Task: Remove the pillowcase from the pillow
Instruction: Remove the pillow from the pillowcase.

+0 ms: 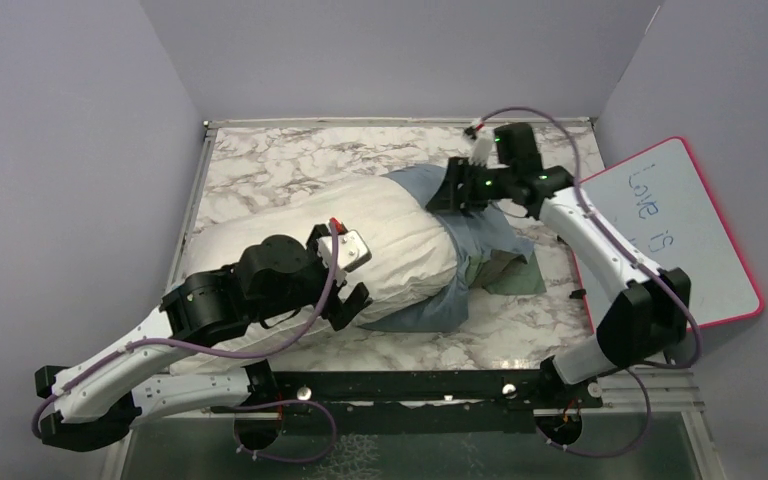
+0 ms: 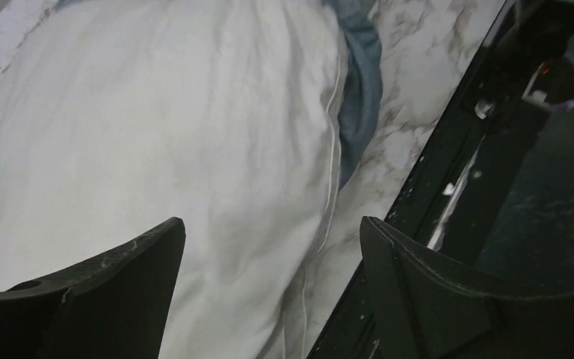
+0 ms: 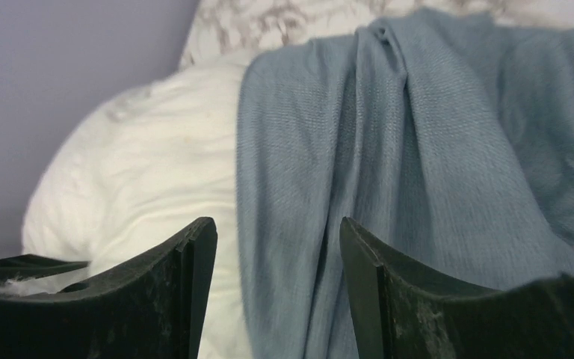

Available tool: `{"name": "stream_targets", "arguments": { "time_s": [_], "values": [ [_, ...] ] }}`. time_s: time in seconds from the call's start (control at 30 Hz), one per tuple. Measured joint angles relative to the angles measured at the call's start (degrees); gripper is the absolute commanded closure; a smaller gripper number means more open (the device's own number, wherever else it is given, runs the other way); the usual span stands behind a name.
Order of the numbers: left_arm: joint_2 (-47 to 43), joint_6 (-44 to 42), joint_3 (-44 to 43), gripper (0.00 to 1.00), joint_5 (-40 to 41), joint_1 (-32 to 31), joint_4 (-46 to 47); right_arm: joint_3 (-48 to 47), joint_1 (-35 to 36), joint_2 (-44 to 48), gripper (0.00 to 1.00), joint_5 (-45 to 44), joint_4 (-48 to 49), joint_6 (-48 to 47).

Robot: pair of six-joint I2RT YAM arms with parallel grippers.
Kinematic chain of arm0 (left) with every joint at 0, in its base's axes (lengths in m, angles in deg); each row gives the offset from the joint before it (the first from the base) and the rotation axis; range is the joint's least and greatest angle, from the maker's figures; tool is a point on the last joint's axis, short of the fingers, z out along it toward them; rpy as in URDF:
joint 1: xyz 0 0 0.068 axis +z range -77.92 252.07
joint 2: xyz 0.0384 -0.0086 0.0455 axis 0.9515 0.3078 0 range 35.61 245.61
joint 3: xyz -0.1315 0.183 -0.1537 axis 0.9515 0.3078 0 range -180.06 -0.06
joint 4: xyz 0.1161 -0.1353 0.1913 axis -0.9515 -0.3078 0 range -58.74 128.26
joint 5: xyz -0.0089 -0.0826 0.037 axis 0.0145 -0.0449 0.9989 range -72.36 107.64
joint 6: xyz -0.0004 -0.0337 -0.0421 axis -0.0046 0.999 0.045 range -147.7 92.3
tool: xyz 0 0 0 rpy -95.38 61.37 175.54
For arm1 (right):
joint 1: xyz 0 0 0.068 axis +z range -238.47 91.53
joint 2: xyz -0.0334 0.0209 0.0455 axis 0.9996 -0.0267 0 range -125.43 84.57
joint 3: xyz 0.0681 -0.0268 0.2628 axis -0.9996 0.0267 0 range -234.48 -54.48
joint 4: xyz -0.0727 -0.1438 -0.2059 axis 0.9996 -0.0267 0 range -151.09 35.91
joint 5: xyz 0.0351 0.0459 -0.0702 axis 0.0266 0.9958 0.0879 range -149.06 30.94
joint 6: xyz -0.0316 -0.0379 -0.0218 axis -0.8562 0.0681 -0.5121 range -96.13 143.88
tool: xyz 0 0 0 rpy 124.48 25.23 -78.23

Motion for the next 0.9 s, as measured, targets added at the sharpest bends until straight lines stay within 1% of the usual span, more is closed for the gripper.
{"name": "stream_targets", "arguments": {
  "time_s": [0.07,0.17,0.23,0.3,0.4,0.43,0.5,0.57,0.6,0.63,0.7,0.77,0.83,0.87,0.9],
  "values": [
    [1.42,2.08,-4.15,0.02,-1.64,0.00,0.72,0.50,5.01,-4.24,0.48,-0.70,-1.29,-1.40],
    [3.48,4.96,-10.03,0.01,-1.05,0.00,3.17,4.22,11.82,-4.59,0.58,-3.50,-0.33,-2.16],
    [4.70,6.60,-12.13,0.01,2.08,0.00,4.33,9.14,16.33,-2.19,0.61,-4.04,1.88,-1.42],
    [6.08,8.70,-13.05,0.01,8.35,-0.04,5.42,14.99,20.90,0.55,0.65,-4.46,4.74,0.42],
    [8.94,12.44,-12.41,0.01,17.59,0.59,5.95,23.56,26.18,4.17,0.65,-5.07,9.38,4.87],
    [10.21,14.27,-11.45,0.01,20.09,2.03,6.21,25.97,27.12,5.31,0.65,-5.05,10.99,6.43],
    [12.13,16.70,-9.33,0.01,21.64,5.38,6.69,29.27,27.65,7.54,0.63,-5.07,12.96,8.68],
    [13.70,19.54,-5.57,0.01,21.05,11.54,6.84,29.83,27.61,9.33,0.59,-5.99,13.38,9.99],
    [14.25,21.09,-2.71,0.04,20.13,15.65,7.26,29.42,27.58,10.16,0.57,-7.04,13.14,10.40],
    [14.47,22.18,-0.50,0.09,19.34,18.34,7.43,28.55,27.63,10.97,0.53,-8.33,12.59,10.54],
    [14.60,24.59,4.07,0.23,16.85,22.40,8.50,25.88,27.65,12.57,0.48,-11.76,10.58,10.49],
    [14.69,26.82,7.56,0.37,14.56,24.48,10.99,22.75,27.87,14.69,0.38,-16.22,7.69,10.19],
    [14.23,29.05,9.94,0.47,13.20,25.27,13.68,19.43,27.96,17.35,0.30,-22.62,4.74,9.81],
    [13.75,30.01,10.93,0.53,12.74,25.38,14.73,17.84,27.76,18.67,0.27,-26.21,3.50,9.81],
    [12.68,31.36,12.41,0.56,12.35,25.51,16.15,16.26,27.21,19.93,0.26,-29.81,2.23,9.75]
  ]
}}
